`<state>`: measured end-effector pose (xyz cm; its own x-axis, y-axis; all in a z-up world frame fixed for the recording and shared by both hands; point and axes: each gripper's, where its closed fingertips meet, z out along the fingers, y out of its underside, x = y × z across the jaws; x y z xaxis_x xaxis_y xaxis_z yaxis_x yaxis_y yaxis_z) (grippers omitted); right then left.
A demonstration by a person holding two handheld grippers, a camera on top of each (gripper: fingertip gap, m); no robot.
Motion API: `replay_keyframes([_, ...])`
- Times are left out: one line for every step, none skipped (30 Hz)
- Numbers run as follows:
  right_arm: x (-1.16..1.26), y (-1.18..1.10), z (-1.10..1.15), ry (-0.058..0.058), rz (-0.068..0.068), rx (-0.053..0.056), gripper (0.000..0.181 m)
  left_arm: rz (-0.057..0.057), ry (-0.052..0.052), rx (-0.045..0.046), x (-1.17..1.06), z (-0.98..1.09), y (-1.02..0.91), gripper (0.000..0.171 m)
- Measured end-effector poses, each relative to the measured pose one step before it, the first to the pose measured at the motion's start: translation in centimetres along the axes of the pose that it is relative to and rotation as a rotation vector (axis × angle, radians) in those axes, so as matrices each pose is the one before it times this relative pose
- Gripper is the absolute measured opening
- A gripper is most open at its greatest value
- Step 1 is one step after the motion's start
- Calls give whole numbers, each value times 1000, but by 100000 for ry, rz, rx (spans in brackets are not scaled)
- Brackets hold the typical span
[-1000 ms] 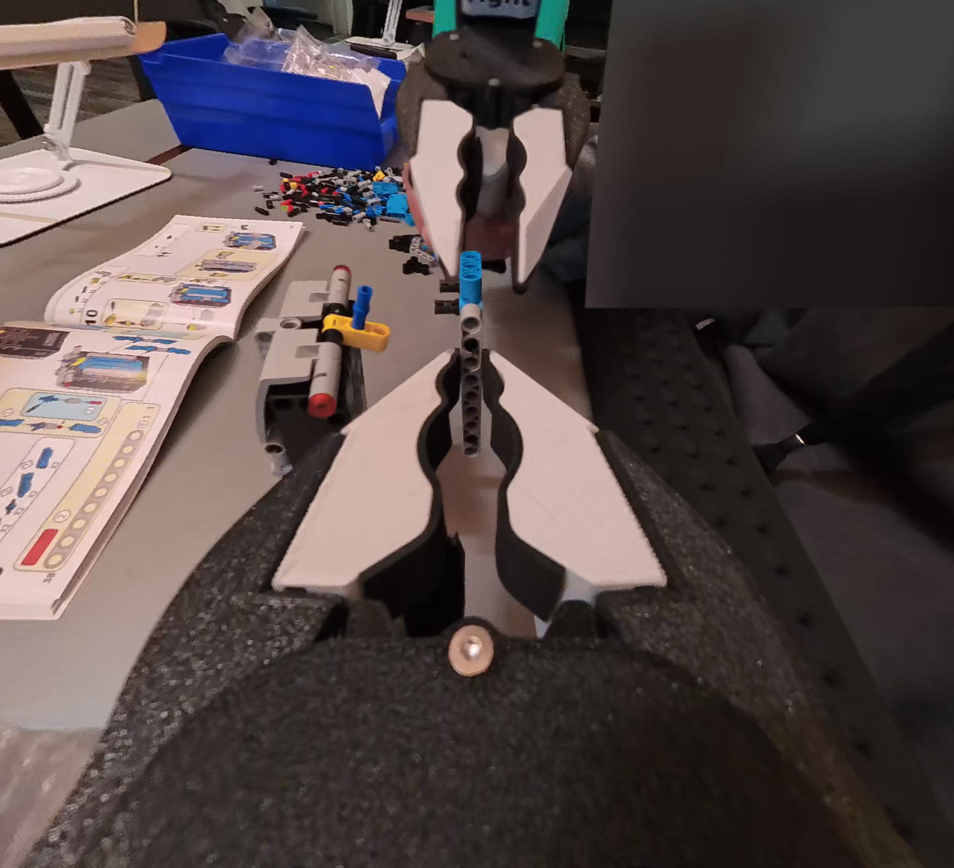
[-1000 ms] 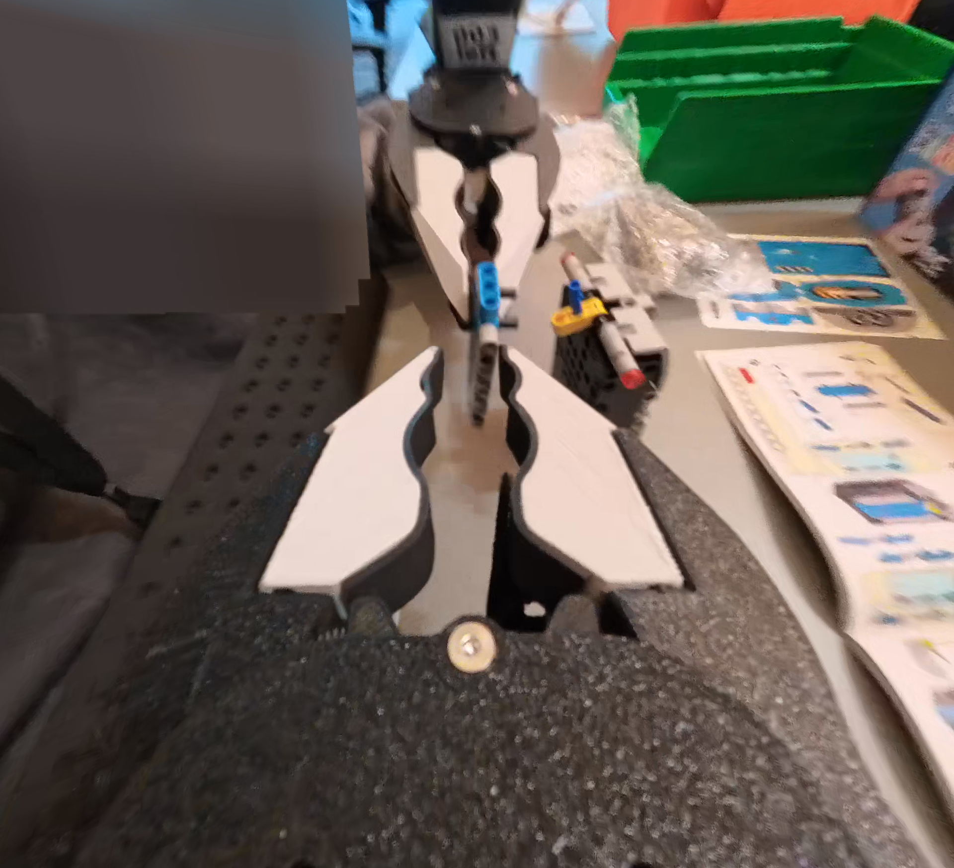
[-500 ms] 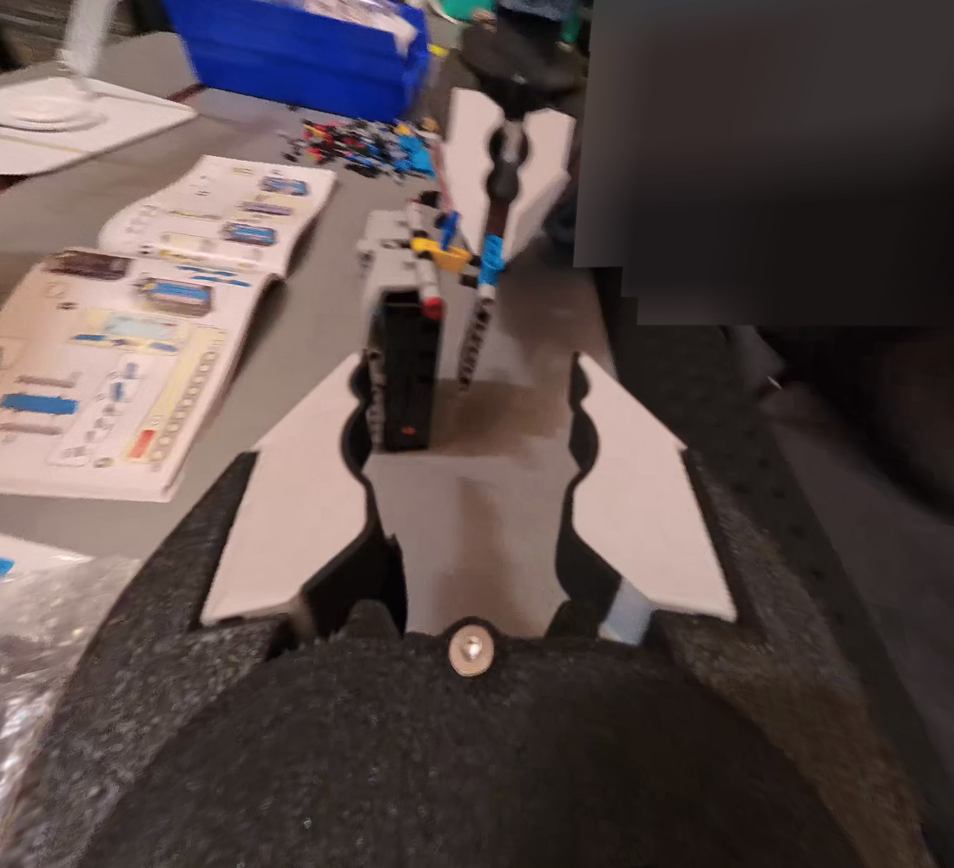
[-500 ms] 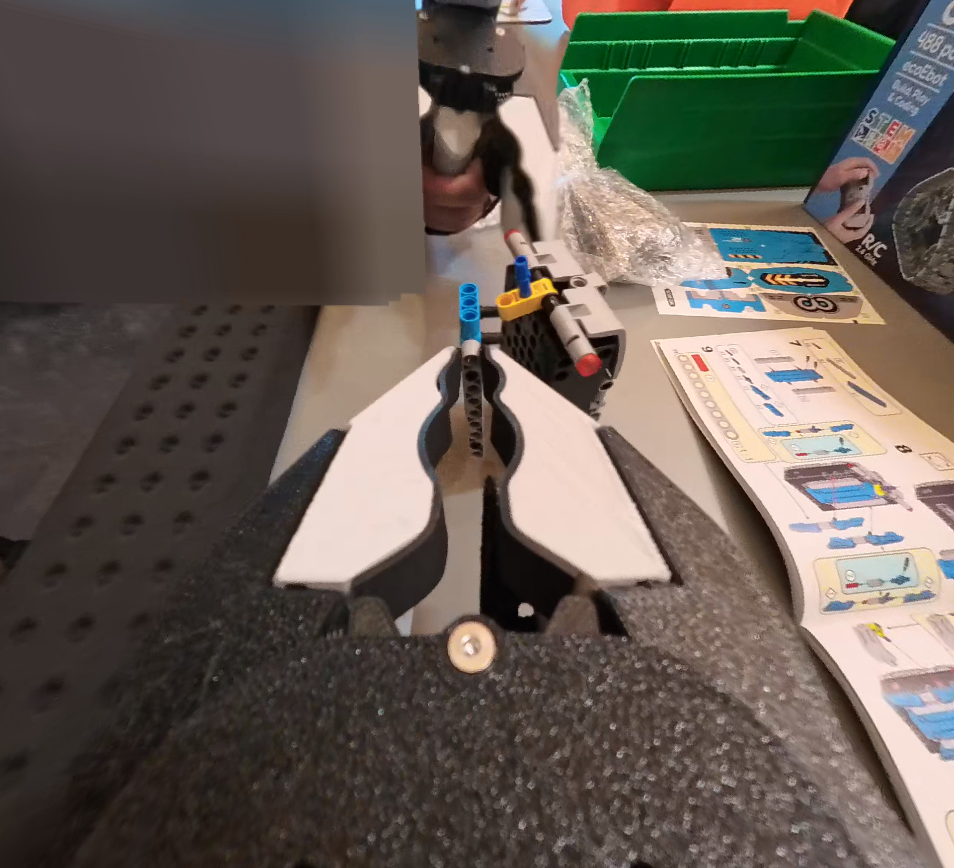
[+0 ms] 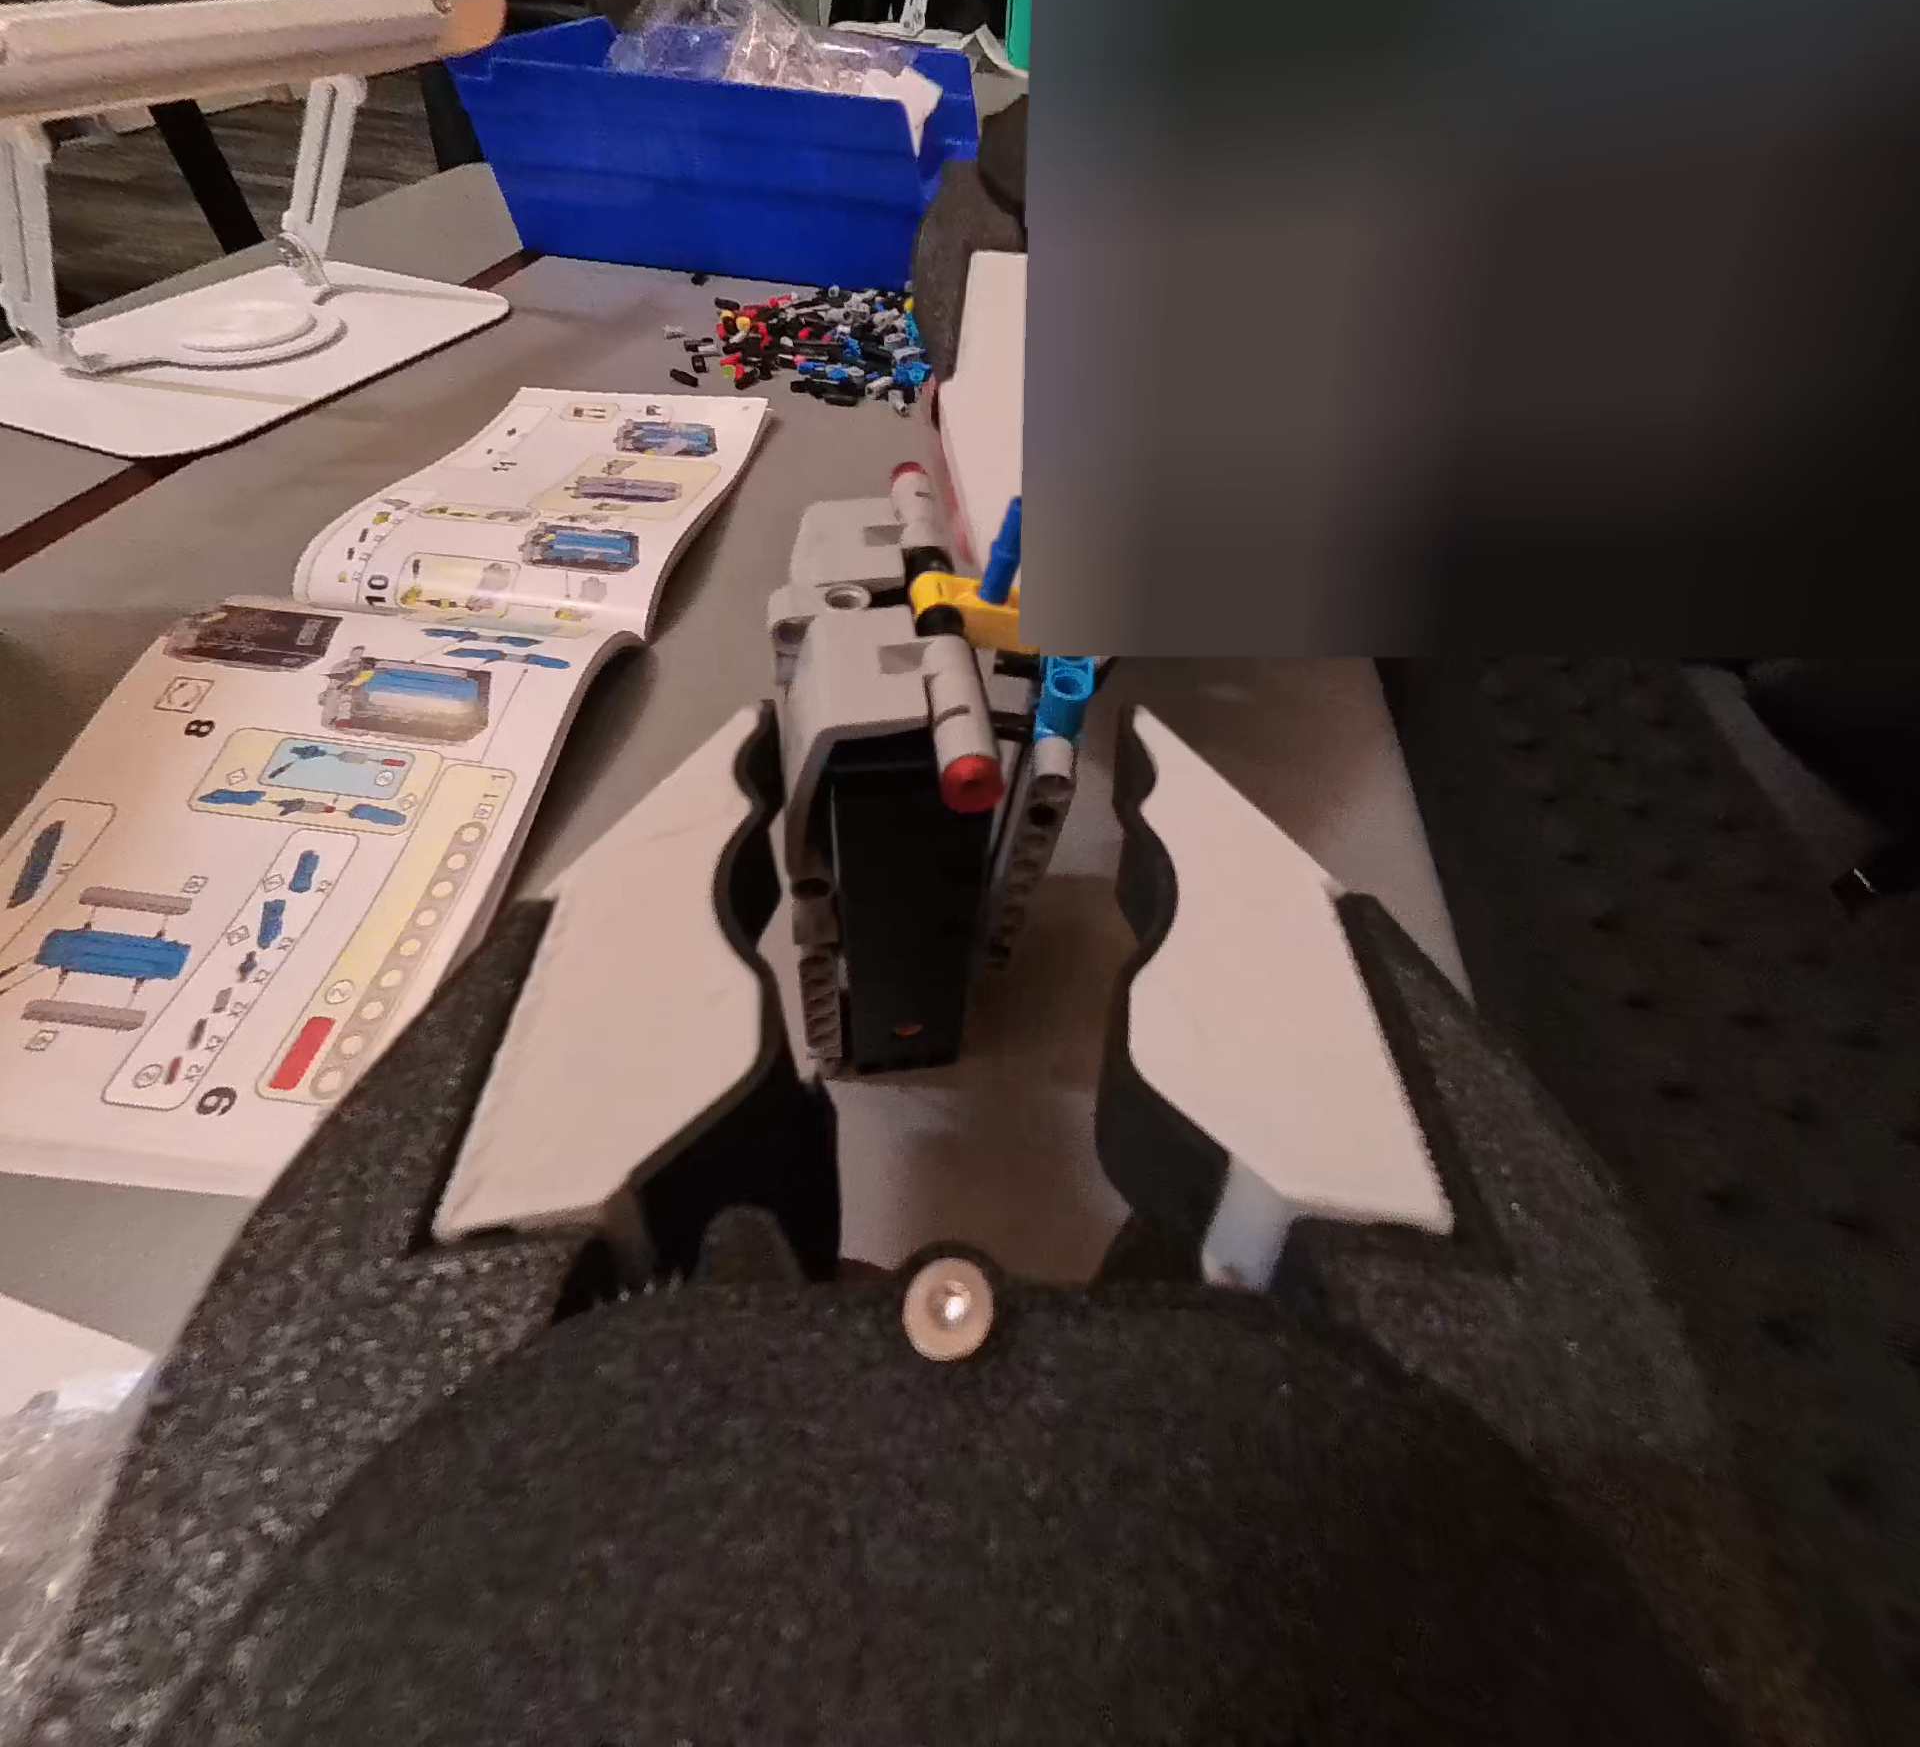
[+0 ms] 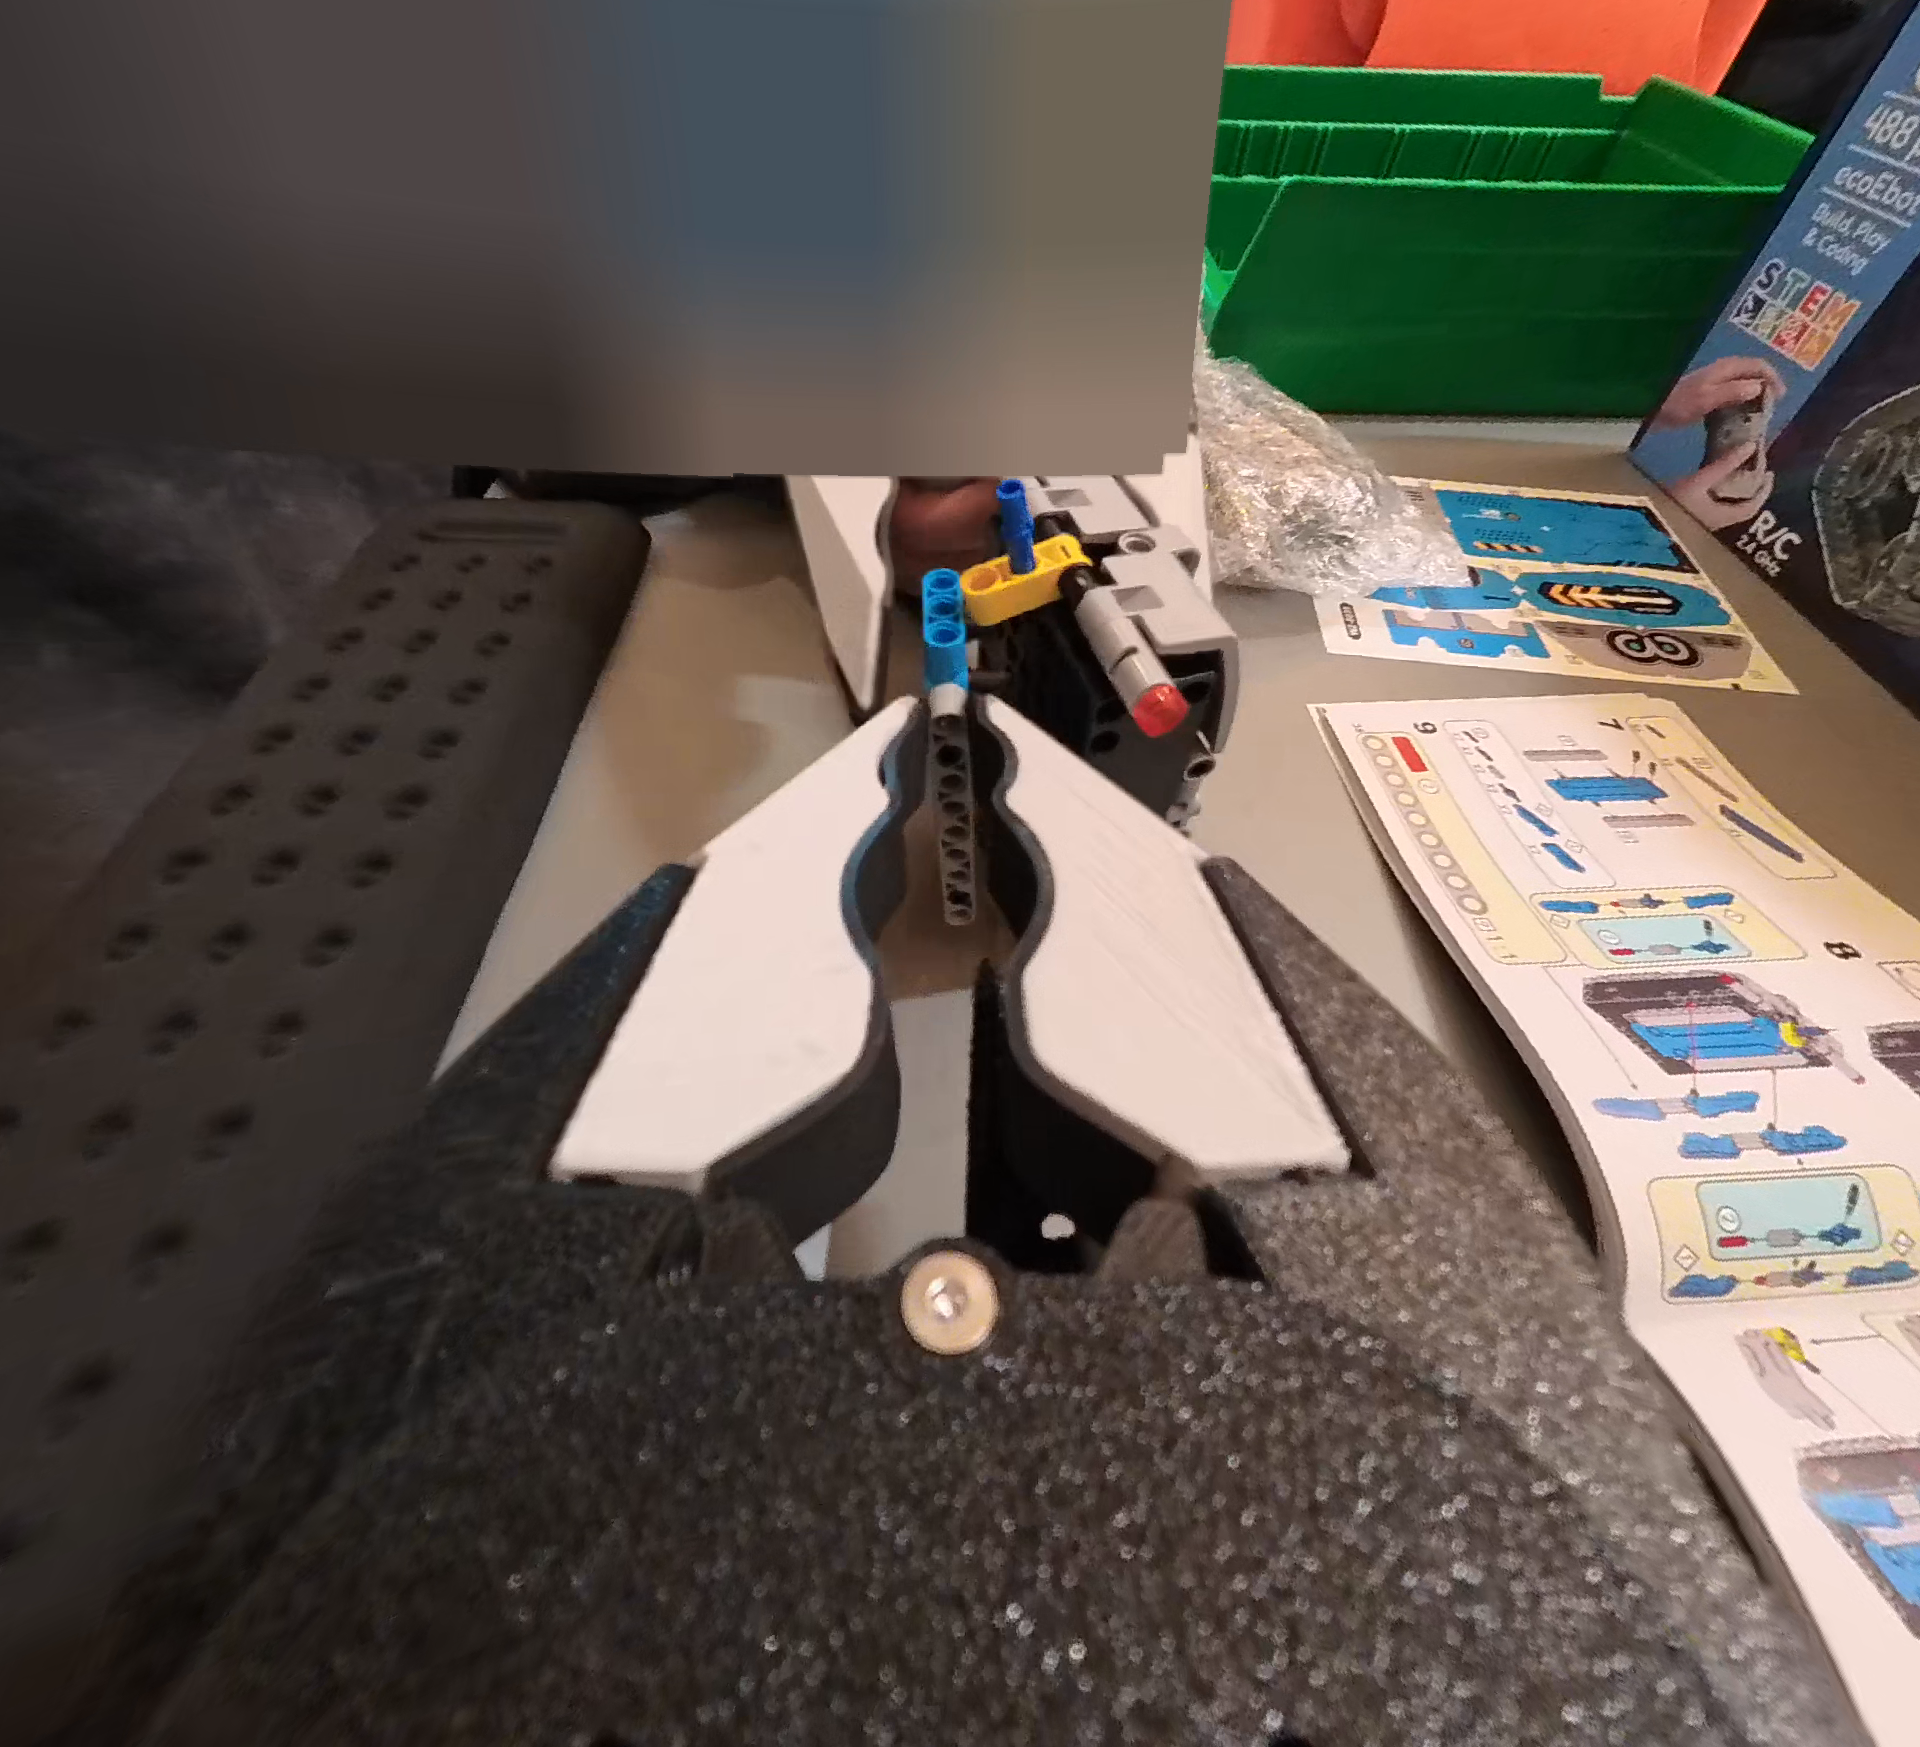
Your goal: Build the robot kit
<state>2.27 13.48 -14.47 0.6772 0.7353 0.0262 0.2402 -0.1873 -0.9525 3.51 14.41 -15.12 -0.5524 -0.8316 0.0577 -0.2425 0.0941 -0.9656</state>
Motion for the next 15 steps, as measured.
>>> replay_keyframes([58, 62, 30, -291, 172, 132, 6, -468, 505, -509, 1, 50, 94, 64])
replay_keyframes([66, 27, 12, -455, 868, 38, 6, 83, 158, -479, 22, 14, 86, 63])
replay_keyframes([8, -38, 0, -647, 595, 426, 6, 546, -471, -354, -47, -19, 61, 62])
replay_keyframes([20, 1, 10, -336, 161, 57, 6, 469, -530, -88, -38, -16, 29, 62])
replay_keyframes([103, 23, 12, 469, -223, -140, 6, 289, -765, -195, -78, 21, 30, 62])
replay_keyframes([22, -55, -14, 121, -306, 411, 6, 156, -942, -147, -132, 10, 25, 59])
replay_keyframes([-47, -41, -4, -306, -251, 264, 6, 34, -300, -185, -50, 35, 33, 58])
replay_keyframes([-10, 21, -12, 17, -112, -239, 6, -168, -180, -395, -49, 47, 53, 56])
replay_keyframes([-33, -48, -51, -29, -424, 178, 6, -6, -365, -185, -65, 33, 43, 55])
replay_keyframes([-22, -84, -62, 55, -544, 501, 6, 186, 180, -154, 37, 48, 37, 55])
replay_keyframes([102, -10, -41, 464, 359, 27, 6, 145, -535, -288, -73, 35, 35, 55])
replay_keyframes([121, 4, -28, 290, 847, 65, 6, 20, -436, -73, -75, 35, 8, 55])
replay_keyframes([59, 42, -8, -447, 1274, 36, 6, -115, -269, 48, -68, 28, -5, 55])
replay_keyframes([103, 70, -2, -92, 1263, -58, 6, -103, -1105, 176, -194, 29, -31, 53])
replay_keyframes([133, -4, -21, 349, 697, 333, 6, -232, -416, 113, -99, 45, -18, 53])
